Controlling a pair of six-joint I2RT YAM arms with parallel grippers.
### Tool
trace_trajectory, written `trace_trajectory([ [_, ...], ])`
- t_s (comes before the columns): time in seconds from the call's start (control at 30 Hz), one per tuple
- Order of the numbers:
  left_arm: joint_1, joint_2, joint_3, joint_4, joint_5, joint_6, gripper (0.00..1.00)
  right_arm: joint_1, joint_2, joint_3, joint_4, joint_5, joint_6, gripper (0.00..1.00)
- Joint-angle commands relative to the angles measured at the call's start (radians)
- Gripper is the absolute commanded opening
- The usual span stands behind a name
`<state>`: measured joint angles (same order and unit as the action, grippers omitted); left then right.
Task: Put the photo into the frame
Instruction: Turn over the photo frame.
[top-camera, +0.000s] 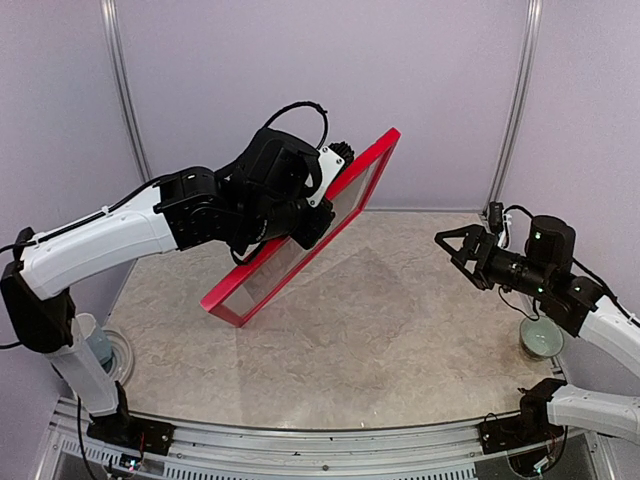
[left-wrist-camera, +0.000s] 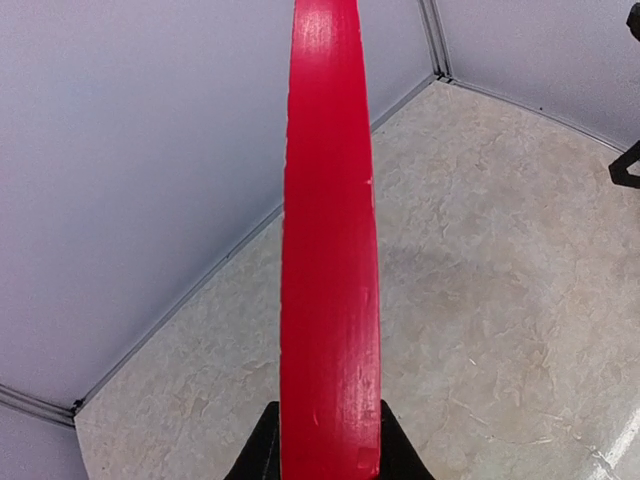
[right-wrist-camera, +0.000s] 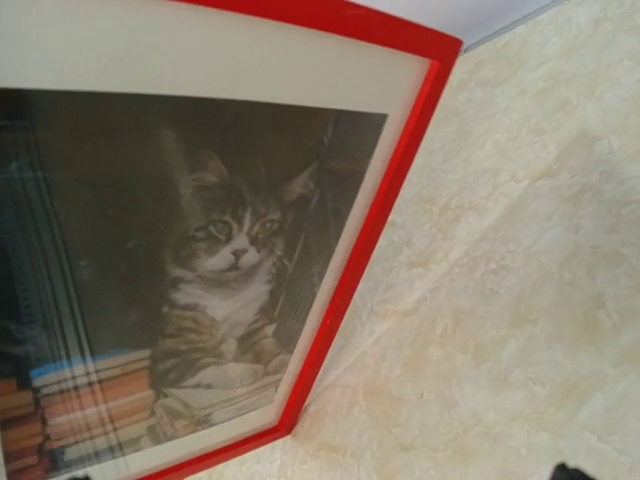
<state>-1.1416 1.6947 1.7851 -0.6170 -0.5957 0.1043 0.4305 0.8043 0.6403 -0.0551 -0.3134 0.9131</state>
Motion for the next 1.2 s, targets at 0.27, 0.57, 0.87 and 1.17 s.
trace_trajectory([
  [0.27, 0.110, -0.141, 0.011, 0.165, 0.109, -0.257, 0.00, -0.006, 0.015, -0.028, 0.052, -0.022, 0.015, 0.99],
  [0.57, 0.250, -0.255, -0.150, 0.268, 0.270, -0.423, 0.00, -0.006, 0.024, -0.031, 0.052, -0.026, 0.019, 0.99],
  [0.87, 0.322, -0.321, -0.267, 0.330, 0.321, -0.529, 0.00, -0.007, 0.048, -0.041, 0.077, -0.033, 0.026, 0.99],
  [1.17, 0.400, -0.366, -0.449, 0.447, 0.475, -0.650, 0.00, -0.007, 0.084, -0.059, 0.093, -0.035, 0.024, 0.99],
])
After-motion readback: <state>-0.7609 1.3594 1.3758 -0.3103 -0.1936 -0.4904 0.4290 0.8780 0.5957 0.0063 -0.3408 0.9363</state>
